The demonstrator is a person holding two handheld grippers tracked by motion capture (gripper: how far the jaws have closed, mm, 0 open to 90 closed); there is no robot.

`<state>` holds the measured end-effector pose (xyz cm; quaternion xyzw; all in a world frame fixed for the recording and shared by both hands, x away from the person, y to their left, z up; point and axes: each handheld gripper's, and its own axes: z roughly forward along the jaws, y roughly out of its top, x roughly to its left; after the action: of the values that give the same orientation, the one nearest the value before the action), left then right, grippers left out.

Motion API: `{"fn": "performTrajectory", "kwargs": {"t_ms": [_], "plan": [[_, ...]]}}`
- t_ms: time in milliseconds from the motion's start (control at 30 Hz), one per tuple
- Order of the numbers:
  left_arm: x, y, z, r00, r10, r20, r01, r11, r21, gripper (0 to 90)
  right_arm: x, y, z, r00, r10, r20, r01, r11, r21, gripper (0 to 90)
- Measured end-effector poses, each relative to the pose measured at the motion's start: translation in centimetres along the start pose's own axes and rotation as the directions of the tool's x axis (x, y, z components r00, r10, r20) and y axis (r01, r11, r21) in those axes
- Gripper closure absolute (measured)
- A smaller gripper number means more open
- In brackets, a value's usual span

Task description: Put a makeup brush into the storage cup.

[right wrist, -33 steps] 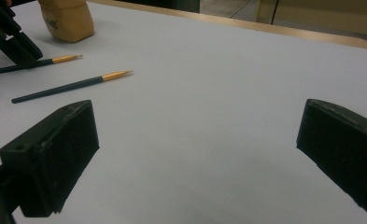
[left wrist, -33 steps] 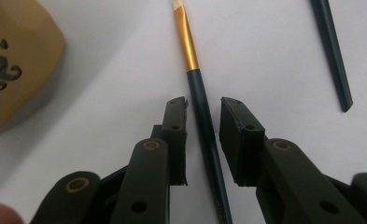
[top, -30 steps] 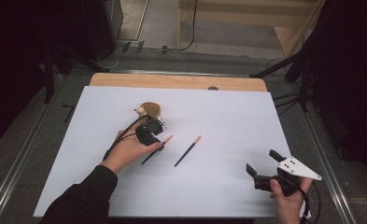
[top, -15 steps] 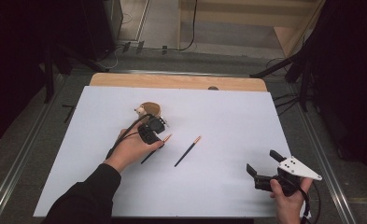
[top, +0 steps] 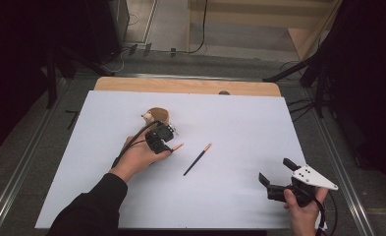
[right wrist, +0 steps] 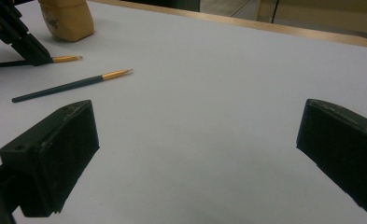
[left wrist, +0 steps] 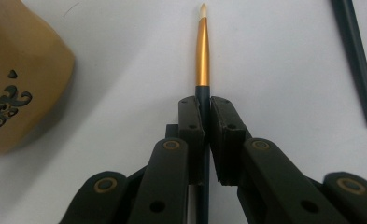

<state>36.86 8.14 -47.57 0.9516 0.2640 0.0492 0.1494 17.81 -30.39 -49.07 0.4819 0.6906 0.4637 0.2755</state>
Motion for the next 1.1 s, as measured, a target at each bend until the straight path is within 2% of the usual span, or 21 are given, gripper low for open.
{"fn": "performTrajectory", "kwargs": {"t_ms": [200, 300, 367, 433, 467, 533, 667, 700, 767, 800, 833, 867, 900, 933, 967, 1067, 1100], "plan": [[0.0, -0.1, -0.1, 0.9999, 0.008, -0.007, -0.008, 0.9998, -0.016, 84.0, -0.1, 0.0, 0.0, 1.0000, 0.001, 0.001, -0.001, 1.000, -0.002, 0.0], [0.2, -0.2, -0.8, 0.9997, -0.022, 0.006, 0.022, 0.9976, -0.066, 83.9, -0.2, -0.1, 0.0, 1.0000, 0.003, 0.003, -0.003, 1.000, -0.001, 0.0], [0.4, -0.2, -1.1, 0.9997, -0.024, 0.006, 0.024, 0.9963, -0.082, 84.0, -0.2, -0.1, 0.0, 1.0000, 0.004, 0.003, -0.004, 1.000, -0.001, 0.0], [0.7, -0.4, -1.8, 0.9991, -0.042, 0.011, 0.043, 0.9908, -0.128, 84.0, -0.3, -0.1, 0.0, 1.0000, 0.002, 0.003, -0.002, 1.000, -0.001, 0.0], [0.7, -0.4, -1.8, 0.9991, -0.042, 0.011, 0.043, 0.9908, -0.128, 84.0, -0.3, -0.1, 0.0, 1.0000, 0.002, 0.003, -0.002, 1.000, -0.001, 0.0], [0.9, -0.7, -2.2, 0.9988, -0.045, 0.018, 0.047, 0.9857, -0.162, 84.0, -0.2, -0.1, 0.0, 1.0000, 0.004, 0.004, -0.004, 1.000, 0.001, 0.0], [1.4, -1.1, -3.1, 0.9979, -0.061, 0.021, 0.064, 0.9724, -0.225, 84.0, -0.1, 0.0, 0.0, 1.0000, 0.000, 0.003, 0.000, 1.000, -0.002, 0.0], [1.7, -1.3, -3.6, 0.9972, -0.070, 0.025, 0.074, 0.9627, -0.260, 84.0, -0.1, 0.0, 0.0, 1.0000, -0.002, 0.002, 0.002, 1.000, -0.002, 0.0], [1.8, -1.5, -3.9, 0.9964, -0.080, 0.029, 0.085, 0.9526, -0.292, 84.0, -0.1, 0.0, 0.0, 1.0000, -0.002, 0.002, 0.002, 1.000, -0.003, 0.0], [1.8, -1.5, -3.9, 0.9964, -0.080, 0.029, 0.085, 0.9526, -0.292, 84.0, -0.1, 0.0, 0.0, 1.0000, -0.002, 0.002, 0.002, 1.000, -0.003, 0.0], [1.9, -1.6, -4.1, 0.9964, -0.079, 0.030, 0.084, 0.9491, -0.304, 83.9, -0.1, 0.0, 0.0, 1.0000, -0.001, 0.002, 0.001, 1.000, -0.003, 0.0], [2.0, -1.7, -4.5, 0.9959, -0.085, 0.029, 0.090, 0.9406, -0.327, 84.0, -0.1, 0.0, 0.0, 1.0000, -0.001, 0.002, 0.001, 1.000, -0.003, 0.0], [2.0, -1.7, -4.5, 0.9959, -0.085, 0.029, 0.090, 0.9406, -0.327, 84.0, -0.1, 0.0, 0.0, 1.0000, -0.004, 0.002, 0.004, 1.000, -0.003, 0.0], [2.1, -1.9, -4.7, 0.9952, -0.091, 0.035, 0.098, 0.9304, -0.353, 84.0, -0.1, 0.0, 0.0, 1.0000, -0.005, 0.002, 0.005, 1.000, -0.003, 0.0], [2.1, -1.9, -4.7, 0.9952, -0.091, 0.035, 0.098, 0.9304, -0.353, 84.0, -0.1, 0.0, 0.0, 1.0000, -0.005, 0.002, 0.005, 1.000, -0.003, 0.0], [2.3, -2.0, -5.1, 0.9943, -0.098, 0.042, 0.107, 0.9137, -0.392, 84.0, 0.0, 0.0, 0.0, 1.0000, -0.005, 0.002, 0.005, 1.000, -0.003, 0.0], [2.4, -2.1, -5.3, 0.9938, -0.100, 0.050, 0.111, 0.9021, -0.417, 84.0, 0.0, 0.0, 0.0, 1.0000, -0.006, 0.002, 0.006, 1.000, -0.004, 0.0]]}}
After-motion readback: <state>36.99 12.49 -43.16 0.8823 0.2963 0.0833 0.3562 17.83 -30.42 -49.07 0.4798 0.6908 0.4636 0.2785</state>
